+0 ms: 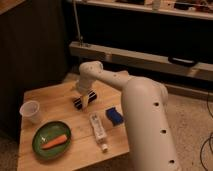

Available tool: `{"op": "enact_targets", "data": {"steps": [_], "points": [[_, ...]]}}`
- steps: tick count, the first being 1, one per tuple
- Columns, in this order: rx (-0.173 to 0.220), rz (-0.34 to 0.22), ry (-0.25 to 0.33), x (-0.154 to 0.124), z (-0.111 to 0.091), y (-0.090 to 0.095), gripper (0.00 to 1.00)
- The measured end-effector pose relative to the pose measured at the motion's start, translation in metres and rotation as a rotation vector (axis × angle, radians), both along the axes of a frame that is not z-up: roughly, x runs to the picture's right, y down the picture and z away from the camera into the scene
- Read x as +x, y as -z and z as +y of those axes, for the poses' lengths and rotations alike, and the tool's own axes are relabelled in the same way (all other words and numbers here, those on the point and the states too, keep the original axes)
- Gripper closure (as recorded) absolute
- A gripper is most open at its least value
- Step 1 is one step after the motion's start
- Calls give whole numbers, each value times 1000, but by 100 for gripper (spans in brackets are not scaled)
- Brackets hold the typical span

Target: Place the eraser on the white sponge

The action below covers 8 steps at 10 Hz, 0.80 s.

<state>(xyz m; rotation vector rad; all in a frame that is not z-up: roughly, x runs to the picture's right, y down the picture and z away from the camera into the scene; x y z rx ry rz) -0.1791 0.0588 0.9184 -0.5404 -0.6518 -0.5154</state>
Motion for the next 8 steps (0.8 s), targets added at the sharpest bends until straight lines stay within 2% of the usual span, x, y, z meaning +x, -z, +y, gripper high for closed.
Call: {"op": "enact_targets", "data": {"steps": [3, 4, 8], "points": [[-3, 38, 9, -2, 12, -12, 21], [-4, 46, 8, -2, 14, -15, 24], [-14, 60, -4, 2, 19, -20, 67]]}}
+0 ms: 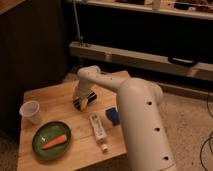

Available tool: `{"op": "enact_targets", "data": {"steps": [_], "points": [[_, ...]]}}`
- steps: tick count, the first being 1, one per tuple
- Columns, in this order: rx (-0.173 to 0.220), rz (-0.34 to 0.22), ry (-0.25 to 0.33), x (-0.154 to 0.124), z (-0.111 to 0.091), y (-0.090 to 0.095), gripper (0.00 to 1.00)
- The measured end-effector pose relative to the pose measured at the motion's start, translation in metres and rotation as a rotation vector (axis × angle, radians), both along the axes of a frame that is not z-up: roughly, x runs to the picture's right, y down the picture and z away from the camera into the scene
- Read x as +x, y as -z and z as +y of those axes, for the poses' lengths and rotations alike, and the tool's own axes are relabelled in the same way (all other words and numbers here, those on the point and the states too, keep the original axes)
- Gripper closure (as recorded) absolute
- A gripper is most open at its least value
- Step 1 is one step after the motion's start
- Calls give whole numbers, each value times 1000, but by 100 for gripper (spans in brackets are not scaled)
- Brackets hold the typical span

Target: Place the eraser on the white sponge

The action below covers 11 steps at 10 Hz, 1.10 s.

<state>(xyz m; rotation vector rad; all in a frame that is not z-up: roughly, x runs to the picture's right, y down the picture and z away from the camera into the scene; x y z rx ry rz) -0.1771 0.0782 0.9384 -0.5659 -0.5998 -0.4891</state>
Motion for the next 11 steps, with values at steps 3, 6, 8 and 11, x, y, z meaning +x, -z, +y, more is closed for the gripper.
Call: {"op": "enact_targets", "data": {"steps": [3, 6, 8, 11], "points": [[38, 1, -25, 14, -15, 12, 96], [93, 29, -54, 53, -52, 56, 100], [106, 69, -45, 92, -62, 91, 100], [75, 108, -41, 115, -39, 119, 100]]}}
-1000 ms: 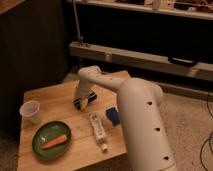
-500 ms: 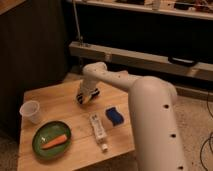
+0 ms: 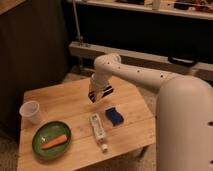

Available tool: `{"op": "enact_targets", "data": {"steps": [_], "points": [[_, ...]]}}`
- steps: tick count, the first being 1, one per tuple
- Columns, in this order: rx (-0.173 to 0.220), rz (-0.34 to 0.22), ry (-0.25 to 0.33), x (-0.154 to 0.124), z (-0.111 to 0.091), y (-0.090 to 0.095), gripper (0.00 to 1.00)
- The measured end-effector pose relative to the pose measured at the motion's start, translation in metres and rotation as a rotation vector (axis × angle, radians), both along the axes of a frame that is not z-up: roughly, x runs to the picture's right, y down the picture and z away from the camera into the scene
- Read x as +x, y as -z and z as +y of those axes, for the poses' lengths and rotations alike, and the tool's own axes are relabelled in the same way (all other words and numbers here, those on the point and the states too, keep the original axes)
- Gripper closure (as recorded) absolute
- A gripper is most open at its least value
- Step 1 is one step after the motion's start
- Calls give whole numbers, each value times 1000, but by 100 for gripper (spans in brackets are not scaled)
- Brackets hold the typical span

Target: Place the eraser on the white sponge

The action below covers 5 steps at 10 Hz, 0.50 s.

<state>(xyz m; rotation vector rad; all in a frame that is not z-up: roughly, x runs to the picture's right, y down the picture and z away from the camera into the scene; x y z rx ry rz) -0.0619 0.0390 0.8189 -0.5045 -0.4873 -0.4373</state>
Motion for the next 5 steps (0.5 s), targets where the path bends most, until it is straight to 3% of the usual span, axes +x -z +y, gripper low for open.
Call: {"op": "enact_targets", "data": {"steps": [5], "points": [[-61, 88, -78, 48, 82, 10, 100]]}}
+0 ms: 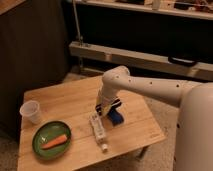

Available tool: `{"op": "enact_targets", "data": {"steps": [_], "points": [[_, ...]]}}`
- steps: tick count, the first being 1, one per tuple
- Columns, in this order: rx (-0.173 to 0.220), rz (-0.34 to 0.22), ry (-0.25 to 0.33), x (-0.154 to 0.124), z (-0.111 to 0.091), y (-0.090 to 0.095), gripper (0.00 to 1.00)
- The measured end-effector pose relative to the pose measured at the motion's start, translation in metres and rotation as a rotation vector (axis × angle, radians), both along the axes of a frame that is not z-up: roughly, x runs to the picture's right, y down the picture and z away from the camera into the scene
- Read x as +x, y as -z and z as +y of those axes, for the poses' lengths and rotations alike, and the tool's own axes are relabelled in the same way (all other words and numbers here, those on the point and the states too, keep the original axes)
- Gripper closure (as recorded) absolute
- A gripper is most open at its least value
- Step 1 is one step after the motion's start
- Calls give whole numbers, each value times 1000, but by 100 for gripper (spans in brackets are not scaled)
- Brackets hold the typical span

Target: Place the eraser on the white sponge

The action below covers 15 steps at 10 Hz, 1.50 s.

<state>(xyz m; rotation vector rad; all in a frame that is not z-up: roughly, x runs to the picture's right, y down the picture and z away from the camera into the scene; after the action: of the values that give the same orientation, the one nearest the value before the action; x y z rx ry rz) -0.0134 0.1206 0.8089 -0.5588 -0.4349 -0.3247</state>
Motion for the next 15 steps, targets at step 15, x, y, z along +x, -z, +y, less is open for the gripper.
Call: {"op": "enact_targets", "data": {"steps": [15], "points": [[17, 142, -43, 26, 10, -27, 98]]}}
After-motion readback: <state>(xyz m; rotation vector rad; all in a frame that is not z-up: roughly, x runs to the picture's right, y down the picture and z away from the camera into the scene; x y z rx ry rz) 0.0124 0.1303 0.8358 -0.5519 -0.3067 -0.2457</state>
